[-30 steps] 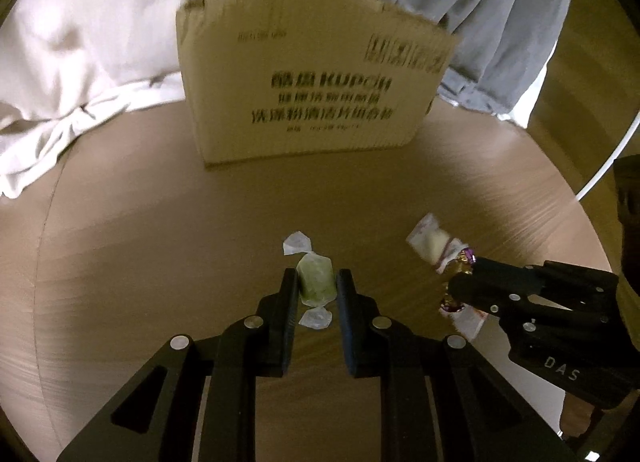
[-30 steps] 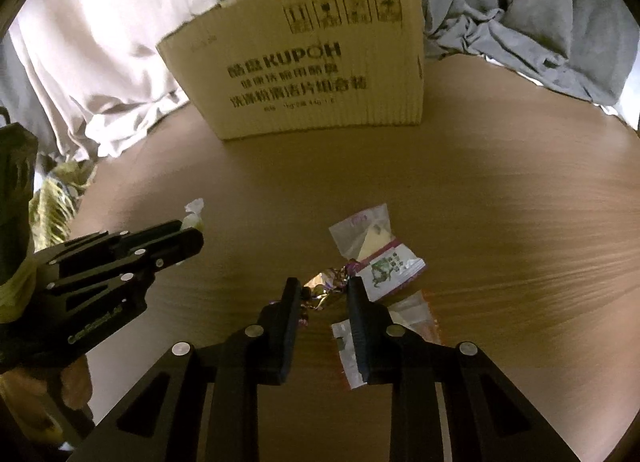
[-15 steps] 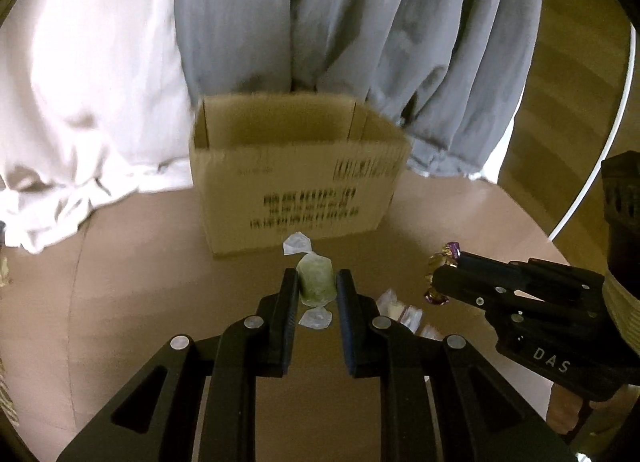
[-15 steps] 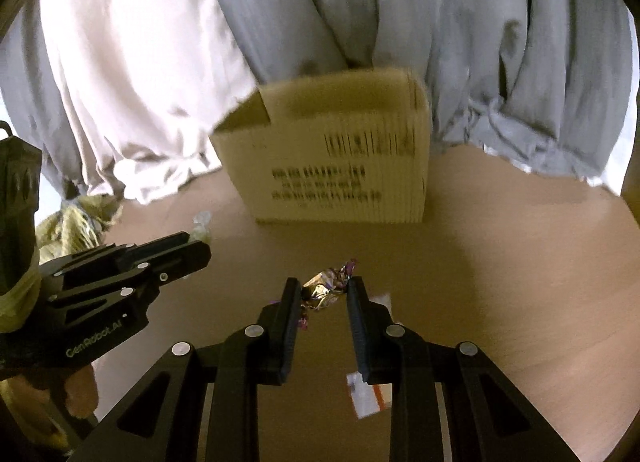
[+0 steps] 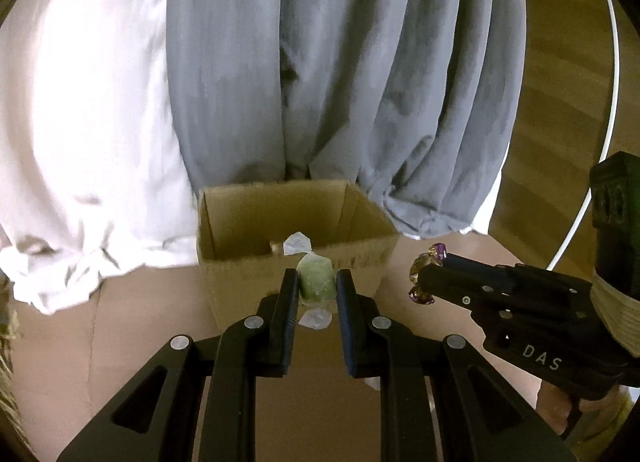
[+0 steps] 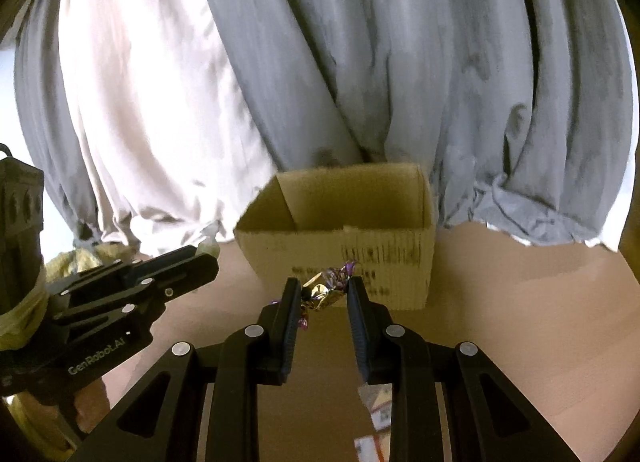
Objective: Organize snacks
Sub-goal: 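Carry both candies over the box and open both tools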
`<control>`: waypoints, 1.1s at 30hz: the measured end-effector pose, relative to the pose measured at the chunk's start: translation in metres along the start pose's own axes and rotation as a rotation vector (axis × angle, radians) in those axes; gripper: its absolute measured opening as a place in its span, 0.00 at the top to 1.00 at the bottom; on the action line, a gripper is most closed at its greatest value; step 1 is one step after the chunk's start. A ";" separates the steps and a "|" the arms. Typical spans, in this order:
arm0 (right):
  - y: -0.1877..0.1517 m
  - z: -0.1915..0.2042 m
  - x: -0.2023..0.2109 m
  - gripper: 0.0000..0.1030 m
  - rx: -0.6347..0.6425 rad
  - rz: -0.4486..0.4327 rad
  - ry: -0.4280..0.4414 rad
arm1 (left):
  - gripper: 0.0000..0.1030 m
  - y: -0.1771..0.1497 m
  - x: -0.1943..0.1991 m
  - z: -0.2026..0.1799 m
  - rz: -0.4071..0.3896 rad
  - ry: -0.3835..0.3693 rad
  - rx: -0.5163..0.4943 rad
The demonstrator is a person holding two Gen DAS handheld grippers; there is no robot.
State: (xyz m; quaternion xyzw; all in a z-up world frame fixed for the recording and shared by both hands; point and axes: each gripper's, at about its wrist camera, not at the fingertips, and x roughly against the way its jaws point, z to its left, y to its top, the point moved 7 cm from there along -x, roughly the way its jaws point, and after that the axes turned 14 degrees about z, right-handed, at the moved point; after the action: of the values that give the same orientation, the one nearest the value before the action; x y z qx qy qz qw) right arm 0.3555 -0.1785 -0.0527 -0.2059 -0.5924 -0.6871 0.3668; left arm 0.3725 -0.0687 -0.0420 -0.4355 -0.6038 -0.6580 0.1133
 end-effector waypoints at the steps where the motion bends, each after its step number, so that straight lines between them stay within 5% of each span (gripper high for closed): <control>1: 0.005 0.001 0.001 0.75 0.003 -0.010 -0.001 | 0.81 0.004 0.001 0.001 -0.011 0.003 -0.003; 16: 0.071 -0.001 -0.002 0.75 0.025 -0.091 0.010 | 0.81 0.060 -0.005 0.015 -0.067 0.016 -0.037; 29: 0.107 -0.012 -0.034 0.74 0.027 -0.050 -0.017 | 0.81 0.095 -0.050 0.033 0.004 0.011 -0.044; 33: 0.114 -0.021 -0.047 0.64 0.001 -0.024 -0.031 | 0.51 0.104 -0.063 0.042 0.015 0.014 -0.018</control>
State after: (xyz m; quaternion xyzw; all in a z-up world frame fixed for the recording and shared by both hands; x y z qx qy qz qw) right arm 0.4746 -0.1896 -0.0149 -0.2093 -0.6010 -0.6877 0.3494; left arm 0.4984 -0.0805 -0.0191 -0.4366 -0.5936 -0.6655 0.1187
